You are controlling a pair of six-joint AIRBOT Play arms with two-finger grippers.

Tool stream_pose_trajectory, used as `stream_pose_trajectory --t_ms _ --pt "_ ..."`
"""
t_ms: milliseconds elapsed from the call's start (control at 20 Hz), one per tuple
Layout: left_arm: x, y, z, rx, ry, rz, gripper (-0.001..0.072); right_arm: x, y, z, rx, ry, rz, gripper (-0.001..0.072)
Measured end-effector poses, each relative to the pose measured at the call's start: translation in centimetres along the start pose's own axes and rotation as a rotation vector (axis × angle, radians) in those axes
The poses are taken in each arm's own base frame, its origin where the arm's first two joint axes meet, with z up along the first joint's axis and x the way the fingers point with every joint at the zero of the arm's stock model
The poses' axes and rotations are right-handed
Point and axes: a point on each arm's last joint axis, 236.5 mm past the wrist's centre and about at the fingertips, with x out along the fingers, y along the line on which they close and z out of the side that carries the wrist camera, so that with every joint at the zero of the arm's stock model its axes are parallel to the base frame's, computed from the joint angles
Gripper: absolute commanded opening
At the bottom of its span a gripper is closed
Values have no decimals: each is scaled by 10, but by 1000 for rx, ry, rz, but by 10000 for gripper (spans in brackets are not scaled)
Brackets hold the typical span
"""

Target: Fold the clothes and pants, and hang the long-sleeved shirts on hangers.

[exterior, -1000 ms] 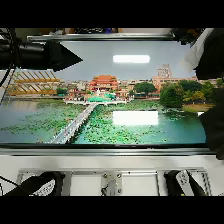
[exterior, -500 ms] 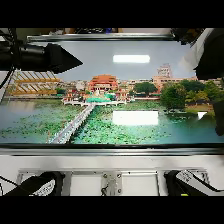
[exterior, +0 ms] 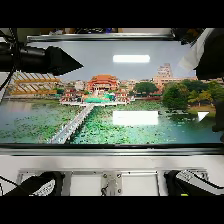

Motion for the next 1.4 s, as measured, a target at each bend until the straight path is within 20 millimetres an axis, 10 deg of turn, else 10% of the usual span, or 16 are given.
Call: stream_pose_trajectory --t_ms 150,250,300,700,1000,1400 --pt "0 0 0 0 0 0 15 -1 -2 -3 0 23 -11 123" --pt "0 0 0 0 0 0 15 -3 -4 0 0 26 -17 554" --pt "0 0 0 0 0 0 16 -4 -5 3 0 25 -19 601" --pt "0 0 0 0 1 0 15 -31 21 82 76 -98 34 601" --pt "0 0 0 3 1 0 15 -67 80 152 181 -205 176 592" --pt "0 0 4 3 -16 0 16 -106 185 174 365 -148 423 592"
